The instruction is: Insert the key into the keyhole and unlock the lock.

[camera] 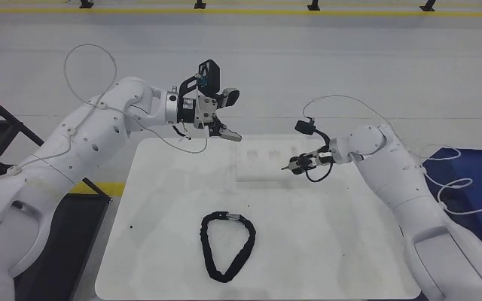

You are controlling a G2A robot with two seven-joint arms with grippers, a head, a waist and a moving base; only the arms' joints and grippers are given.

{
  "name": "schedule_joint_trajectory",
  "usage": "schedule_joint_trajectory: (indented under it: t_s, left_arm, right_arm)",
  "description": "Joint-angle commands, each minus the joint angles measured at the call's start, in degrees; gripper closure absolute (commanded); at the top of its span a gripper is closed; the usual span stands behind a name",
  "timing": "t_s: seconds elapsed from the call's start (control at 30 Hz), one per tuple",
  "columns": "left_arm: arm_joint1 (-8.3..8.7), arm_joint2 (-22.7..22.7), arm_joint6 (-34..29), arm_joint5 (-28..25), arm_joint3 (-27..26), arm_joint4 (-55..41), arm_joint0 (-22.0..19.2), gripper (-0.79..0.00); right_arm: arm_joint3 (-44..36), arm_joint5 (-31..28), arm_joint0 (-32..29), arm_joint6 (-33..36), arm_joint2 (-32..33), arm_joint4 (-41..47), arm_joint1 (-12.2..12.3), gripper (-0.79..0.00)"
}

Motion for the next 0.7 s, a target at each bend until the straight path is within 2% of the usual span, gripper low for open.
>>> schedule_joint_trajectory:
  t_s: [0.0,0.23,0.37,0.5,0.67]
  left_arm:
    - [0.0,0.0,0.0,0.0,0.0,-0.01,0.0,-0.785]
    - [0.0,0.0,0.0,0.0,0.0,-0.01,0.0,-0.785]
    - [0.0,0.0,0.0,0.0,0.0,-0.01,0.0,-0.785]
    - [0.0,0.0,0.0,0.0,0.0,-0.01,0.0,-0.785]
    - [0.0,0.0,0.0,0.0,0.0,-0.01,0.0,-0.785]
  right_arm:
    - [-3.59,-0.79,-2.09,1.89,2.89,4.09,1.38,0.0]
    - [-20.39,0.39,-12.6,3.08,13.47,17.61,7.28,0.0]
    - [-26.41,1.04,-17.9,3.73,19.06,26.24,9.9,0.0]
    - [-27.99,0.41,-21.17,3.09,23.26,30.1,11.72,0.0]
    - [-28.65,-1.06,-23.66,1.62,25.69,35.01,12.69,0.0]
